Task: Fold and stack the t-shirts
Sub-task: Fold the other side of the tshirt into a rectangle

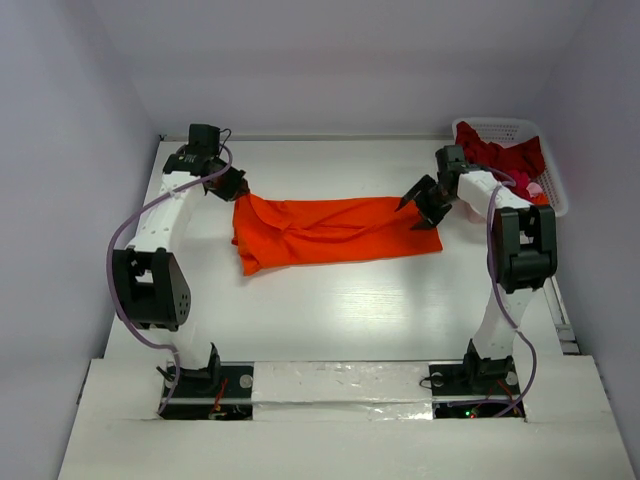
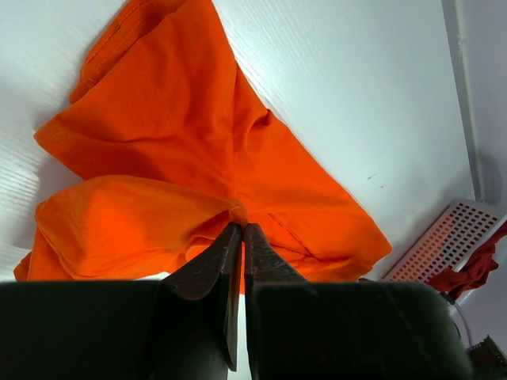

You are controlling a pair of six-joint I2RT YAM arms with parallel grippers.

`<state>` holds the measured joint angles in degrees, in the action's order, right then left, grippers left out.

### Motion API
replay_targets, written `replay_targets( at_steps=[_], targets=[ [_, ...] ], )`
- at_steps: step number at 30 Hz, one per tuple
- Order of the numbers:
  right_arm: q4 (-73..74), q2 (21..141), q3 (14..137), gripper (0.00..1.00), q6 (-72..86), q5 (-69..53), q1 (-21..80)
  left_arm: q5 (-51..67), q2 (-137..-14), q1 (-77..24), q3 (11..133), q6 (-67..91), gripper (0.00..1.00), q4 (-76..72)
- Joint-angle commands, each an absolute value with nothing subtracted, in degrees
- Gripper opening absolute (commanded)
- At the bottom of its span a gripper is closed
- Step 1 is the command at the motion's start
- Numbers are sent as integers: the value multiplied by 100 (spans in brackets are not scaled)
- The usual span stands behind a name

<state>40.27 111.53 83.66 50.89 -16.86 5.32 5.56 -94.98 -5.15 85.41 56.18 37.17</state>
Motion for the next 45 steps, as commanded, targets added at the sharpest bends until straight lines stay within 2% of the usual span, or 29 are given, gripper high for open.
replay_targets(
  at_steps=[1,4,7,17,30,31,32,34,35,37,38,41,43,45],
  targets=[
    [3929,11232,8666,73,4940,-1802,563,510,-9492,-492,8877,5528,0,3656],
    [4008,11215,8763,90,4843,-1697,563,475,-9527,-492,8903,5511,0,3656],
    [4008,11092,8693,94,4747,-1609,563,431,-9580,-431,8877,5484,0,3648],
    [3929,10425,8306,93,4474,-1494,686,404,-9791,-378,8754,5467,0,3410],
    [3701,9660,7384,91,4342,-1564,1555,378,-10107,-273,8464,5449,0,2927],
    [3674,9633,7331,91,4350,-1591,1556,387,-10194,-272,8446,5441,2,2875],
    [3596,9607,7278,91,4359,-1660,1608,387,-10239,-220,8411,5440,13,2770],
    [3551,9536,7164,91,4386,-1705,1661,422,-10344,-167,8367,5449,27,2602],
    [3490,9501,7128,91,4403,-1749,1731,422,-10371,-167,8367,5458,40,2488],
    [3463,9422,7049,92,4412,-1775,1801,396,-10406,-105,8393,5467,52,2409],
    [3419,9396,7023,91,4412,-1819,1854,396,-10398,-53,8437,5467,66,2330],
    [3366,9264,6935,91,4412,-1846,1907,430,-10345,-53,8613,5406,69,2399],
    [3366,9194,6908,91,4412,-1846,1907,544,-10118,-53,8701,5344,63,2434],
    [3349,9115,6882,91,4421,-1828,1907,720,-9898,-122,8509,5256,47,2496]
  ],
)
